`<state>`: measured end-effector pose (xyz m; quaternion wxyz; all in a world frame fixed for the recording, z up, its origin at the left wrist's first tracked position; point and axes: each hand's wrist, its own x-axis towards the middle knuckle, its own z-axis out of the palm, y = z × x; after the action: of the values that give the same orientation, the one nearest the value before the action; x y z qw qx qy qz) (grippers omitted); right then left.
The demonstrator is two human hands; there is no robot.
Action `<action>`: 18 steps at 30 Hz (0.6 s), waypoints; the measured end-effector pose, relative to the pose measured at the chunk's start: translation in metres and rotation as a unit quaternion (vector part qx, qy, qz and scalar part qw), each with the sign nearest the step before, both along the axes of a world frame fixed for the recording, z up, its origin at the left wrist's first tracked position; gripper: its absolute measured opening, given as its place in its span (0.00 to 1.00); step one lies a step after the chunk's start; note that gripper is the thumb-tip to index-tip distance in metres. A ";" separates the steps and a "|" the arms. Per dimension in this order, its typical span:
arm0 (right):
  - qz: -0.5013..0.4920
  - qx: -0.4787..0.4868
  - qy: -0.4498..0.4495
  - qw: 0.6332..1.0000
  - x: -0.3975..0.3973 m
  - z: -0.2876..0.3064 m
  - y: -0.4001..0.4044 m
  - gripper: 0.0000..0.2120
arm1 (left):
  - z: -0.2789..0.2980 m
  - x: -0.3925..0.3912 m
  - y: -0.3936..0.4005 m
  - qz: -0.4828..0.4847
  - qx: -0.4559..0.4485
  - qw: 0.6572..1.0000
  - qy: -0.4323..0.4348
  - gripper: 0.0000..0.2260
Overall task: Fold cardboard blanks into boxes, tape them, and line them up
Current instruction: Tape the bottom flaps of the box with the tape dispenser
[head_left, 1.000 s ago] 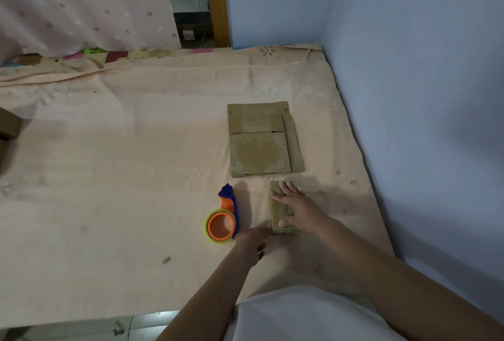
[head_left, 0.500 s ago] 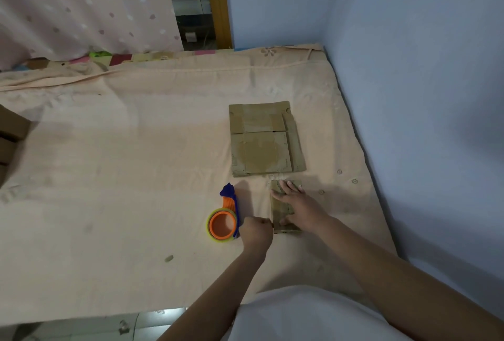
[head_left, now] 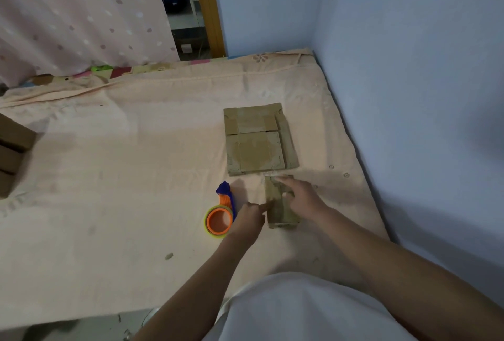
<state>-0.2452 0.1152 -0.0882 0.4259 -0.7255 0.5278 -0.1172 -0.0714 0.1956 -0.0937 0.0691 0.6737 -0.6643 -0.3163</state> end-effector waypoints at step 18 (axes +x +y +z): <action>0.143 -0.037 0.074 0.986 -0.065 -0.020 0.033 0.27 | -0.016 0.014 -0.003 -0.128 -0.073 0.988 -0.036 0.27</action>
<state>-0.3104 0.1479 -0.1080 0.3709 -0.8157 0.4436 -0.0204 -0.0574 0.1923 -0.1101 0.0530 0.5871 -0.7685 -0.2489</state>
